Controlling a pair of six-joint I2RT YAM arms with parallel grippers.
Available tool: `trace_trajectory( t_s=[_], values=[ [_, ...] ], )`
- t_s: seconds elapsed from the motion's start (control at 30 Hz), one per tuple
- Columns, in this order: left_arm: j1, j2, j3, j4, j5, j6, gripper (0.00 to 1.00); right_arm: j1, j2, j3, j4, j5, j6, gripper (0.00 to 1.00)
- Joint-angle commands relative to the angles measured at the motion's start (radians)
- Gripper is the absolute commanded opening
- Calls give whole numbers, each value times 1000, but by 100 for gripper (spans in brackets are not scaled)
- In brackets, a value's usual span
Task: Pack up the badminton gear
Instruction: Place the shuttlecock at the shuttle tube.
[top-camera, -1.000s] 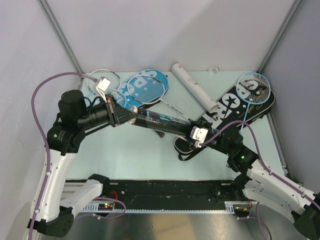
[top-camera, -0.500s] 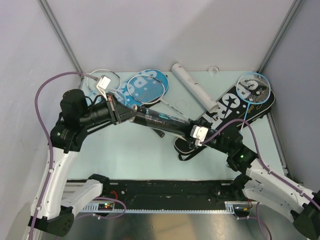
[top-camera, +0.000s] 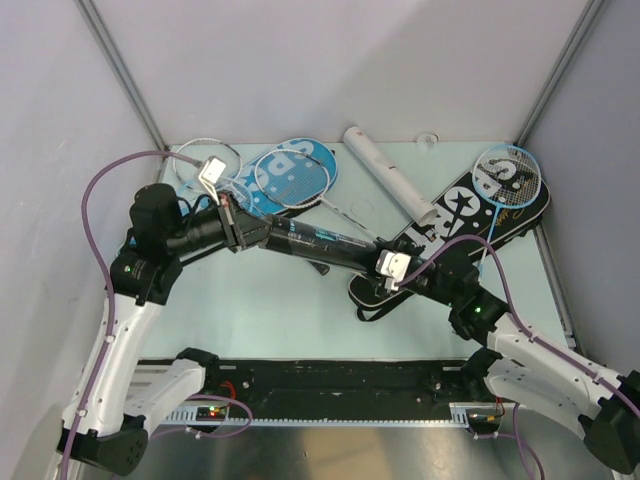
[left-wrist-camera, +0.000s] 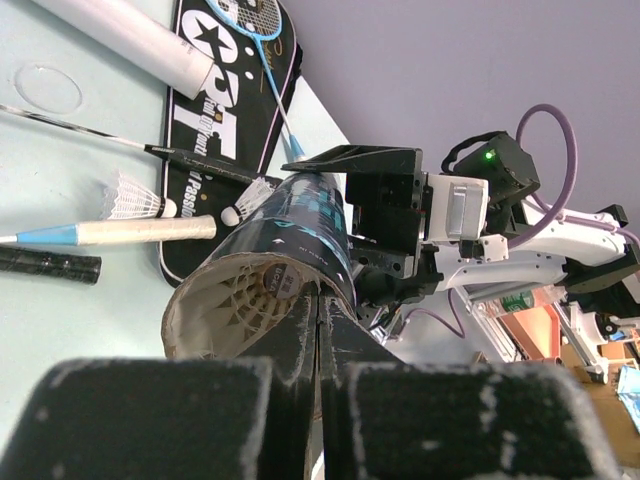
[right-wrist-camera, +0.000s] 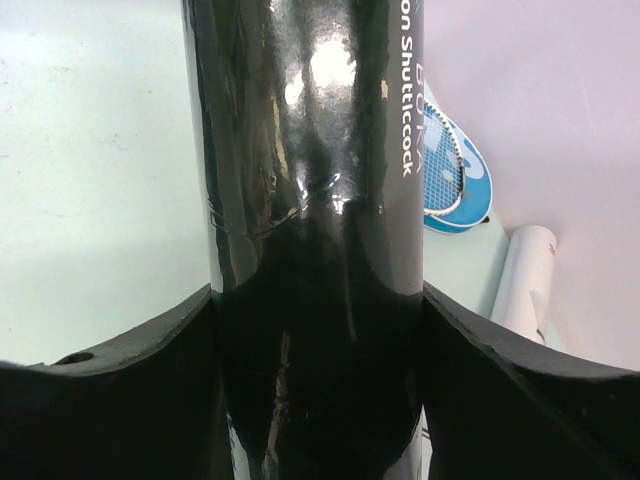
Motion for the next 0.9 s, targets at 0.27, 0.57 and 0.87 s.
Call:
trace_trajectory(
  t_s=[0.27,0.57,0.87],
  values=[
    [-12,1,-19,5,15,3,1,17,10,26,208,-55,32,27],
    [-2,-15,58,5,-9,20,47,18,-9,25,127,-69,61,27],
    [10,-14,247,4,-103,34,68,20,-68,26,-12,-43,70,28]
  ],
)
